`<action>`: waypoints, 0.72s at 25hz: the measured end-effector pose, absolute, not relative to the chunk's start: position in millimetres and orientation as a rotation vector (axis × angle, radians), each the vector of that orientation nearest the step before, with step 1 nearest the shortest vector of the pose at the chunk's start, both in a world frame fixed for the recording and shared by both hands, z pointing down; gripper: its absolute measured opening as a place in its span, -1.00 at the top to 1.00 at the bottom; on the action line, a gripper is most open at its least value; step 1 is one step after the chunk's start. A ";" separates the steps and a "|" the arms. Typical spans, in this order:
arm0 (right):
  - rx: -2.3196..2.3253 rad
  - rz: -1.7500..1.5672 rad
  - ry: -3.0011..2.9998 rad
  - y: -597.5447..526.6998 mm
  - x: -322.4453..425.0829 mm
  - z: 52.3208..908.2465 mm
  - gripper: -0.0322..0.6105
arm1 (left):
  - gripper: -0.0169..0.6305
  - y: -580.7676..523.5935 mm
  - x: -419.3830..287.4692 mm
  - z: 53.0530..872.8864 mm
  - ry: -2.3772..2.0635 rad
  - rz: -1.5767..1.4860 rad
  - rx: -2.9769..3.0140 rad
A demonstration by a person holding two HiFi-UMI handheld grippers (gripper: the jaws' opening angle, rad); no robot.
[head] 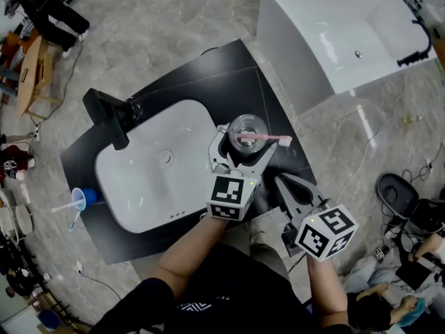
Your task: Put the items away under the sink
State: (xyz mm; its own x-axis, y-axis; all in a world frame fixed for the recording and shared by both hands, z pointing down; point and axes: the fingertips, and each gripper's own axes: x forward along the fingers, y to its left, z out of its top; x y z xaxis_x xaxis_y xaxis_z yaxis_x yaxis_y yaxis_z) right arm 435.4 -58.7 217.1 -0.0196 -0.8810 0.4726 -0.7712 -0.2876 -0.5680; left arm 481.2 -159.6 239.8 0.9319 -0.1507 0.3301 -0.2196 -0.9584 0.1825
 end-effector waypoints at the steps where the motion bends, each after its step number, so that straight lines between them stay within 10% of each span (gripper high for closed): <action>1: -2.096 -1.200 1.784 -58.5 435.4 217.6 0.79 | -0.37 -160.1 482.1 239.5 -0.281 0.459 2.877; 18: -2.114 -1.218 1.766 -59.7 438.1 225.1 0.79 | -0.35 -168.5 495.1 239.2 -0.218 0.394 2.938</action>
State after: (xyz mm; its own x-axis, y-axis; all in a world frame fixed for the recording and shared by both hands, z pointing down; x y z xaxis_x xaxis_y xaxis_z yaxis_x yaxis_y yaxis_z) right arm 438.1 -59.7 225.1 -0.0104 -0.8718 0.4897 -0.7674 -0.3070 -0.5628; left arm 495.1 -168.5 239.2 0.9544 -0.1214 0.2727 -0.1660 -0.9751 0.1469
